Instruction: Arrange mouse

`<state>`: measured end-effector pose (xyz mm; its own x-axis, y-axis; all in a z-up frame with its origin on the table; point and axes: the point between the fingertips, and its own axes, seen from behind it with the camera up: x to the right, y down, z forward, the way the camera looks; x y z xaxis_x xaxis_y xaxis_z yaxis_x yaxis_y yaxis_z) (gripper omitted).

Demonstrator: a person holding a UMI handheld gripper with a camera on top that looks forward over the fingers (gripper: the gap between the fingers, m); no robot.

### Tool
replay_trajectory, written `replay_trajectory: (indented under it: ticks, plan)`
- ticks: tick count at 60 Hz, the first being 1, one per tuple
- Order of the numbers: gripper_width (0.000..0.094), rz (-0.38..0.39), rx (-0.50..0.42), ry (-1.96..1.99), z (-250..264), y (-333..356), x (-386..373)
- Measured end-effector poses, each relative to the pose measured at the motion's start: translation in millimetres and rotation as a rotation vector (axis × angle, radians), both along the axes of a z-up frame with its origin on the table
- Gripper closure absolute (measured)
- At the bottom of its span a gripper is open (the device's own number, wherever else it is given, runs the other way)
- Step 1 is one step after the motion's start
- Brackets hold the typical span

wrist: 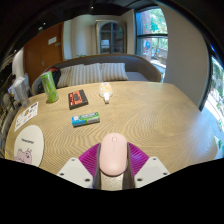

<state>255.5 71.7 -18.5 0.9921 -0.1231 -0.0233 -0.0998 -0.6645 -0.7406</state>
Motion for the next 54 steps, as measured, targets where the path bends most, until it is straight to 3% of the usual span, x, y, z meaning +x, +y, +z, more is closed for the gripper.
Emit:
replay_trajectory:
  ticks: [11,20,25,35,43,46,54]
  plan:
    - [0.0606,-0.014,-0.036,-0.003,10,-11,-24]
    - [0.0607,0.037,0.081,-0.008,76,-1,-122]
    - [0.0608,0.074,0.128,0.001,89,7,-191]
    - [0.0608,0.131,0.097,-0.012,51,5,-292]
    - [0.0608,0.133,0.037,-0.022,11,-5,-317]
    - [0.0604,0.126,0.058,-0.032,9,-5,-317]
    - [0.0459,0.139,0.014,-0.026,7,-7,-317]
